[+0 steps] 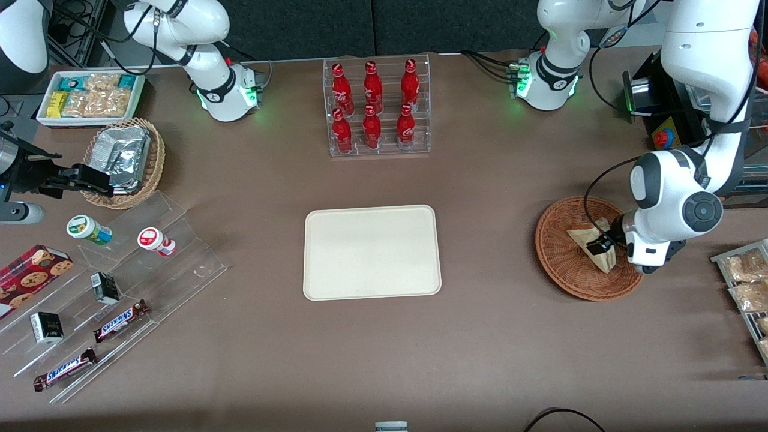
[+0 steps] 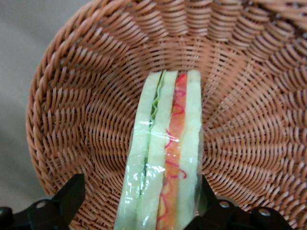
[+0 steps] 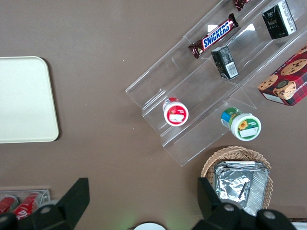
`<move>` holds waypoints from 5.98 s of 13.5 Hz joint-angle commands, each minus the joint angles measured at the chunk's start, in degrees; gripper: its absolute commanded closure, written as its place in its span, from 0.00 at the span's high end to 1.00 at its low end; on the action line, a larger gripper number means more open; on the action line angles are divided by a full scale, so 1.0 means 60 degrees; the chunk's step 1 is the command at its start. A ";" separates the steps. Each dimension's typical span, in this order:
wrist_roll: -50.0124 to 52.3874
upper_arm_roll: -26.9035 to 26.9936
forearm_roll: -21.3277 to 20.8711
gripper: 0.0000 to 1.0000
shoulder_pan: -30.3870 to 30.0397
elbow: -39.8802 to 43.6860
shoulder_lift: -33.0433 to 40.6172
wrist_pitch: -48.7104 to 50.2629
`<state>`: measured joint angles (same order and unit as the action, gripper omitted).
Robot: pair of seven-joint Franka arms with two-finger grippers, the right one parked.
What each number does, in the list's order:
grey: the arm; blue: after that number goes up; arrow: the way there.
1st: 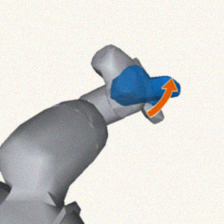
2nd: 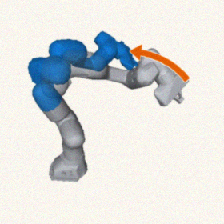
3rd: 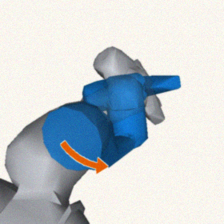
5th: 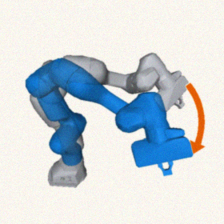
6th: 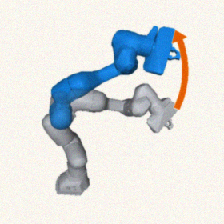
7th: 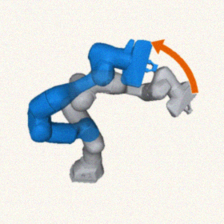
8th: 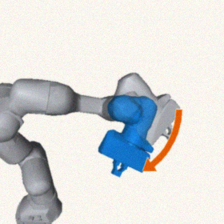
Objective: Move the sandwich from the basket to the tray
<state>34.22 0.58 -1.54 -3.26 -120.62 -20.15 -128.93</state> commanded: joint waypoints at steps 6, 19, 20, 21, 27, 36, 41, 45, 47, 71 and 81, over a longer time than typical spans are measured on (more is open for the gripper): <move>0.0259 -0.0023 0.0081 0.01 0.0060 -0.0229 0.0471 -0.0046; 0.1840 -0.3216 -0.0036 0.03 0.1242 0.4531 0.0707 0.5288; 0.1884 -0.3216 -0.0051 0.03 0.1841 0.4649 0.0663 0.5273; 0.1885 -0.3216 -0.0051 0.03 0.2282 0.4679 0.0605 0.5230; 0.2427 -0.3187 -0.0066 0.03 0.4613 0.6565 -0.1472 0.5098; 0.2763 -0.3128 -0.0531 0.03 0.5758 0.8207 -0.4402 0.1965; 0.3480 -0.3128 -0.1748 0.03 0.6080 0.8854 -0.5606 0.1465; 0.3906 -0.3128 -0.2146 0.23 0.6330 0.8795 -0.5885 0.1465; 0.3906 -0.3128 -0.2146 0.56 0.6330 0.8795 -0.5870 0.1465; -0.4645 -0.3114 0.1150 1.00 -0.1591 0.1895 0.4440 0.5769; -0.4971 -0.2748 0.0754 1.00 -0.2035 0.4633 0.4458 0.7075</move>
<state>4.93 -15.62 3.86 -15.10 -95.25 7.96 -87.73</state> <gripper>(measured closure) 0.000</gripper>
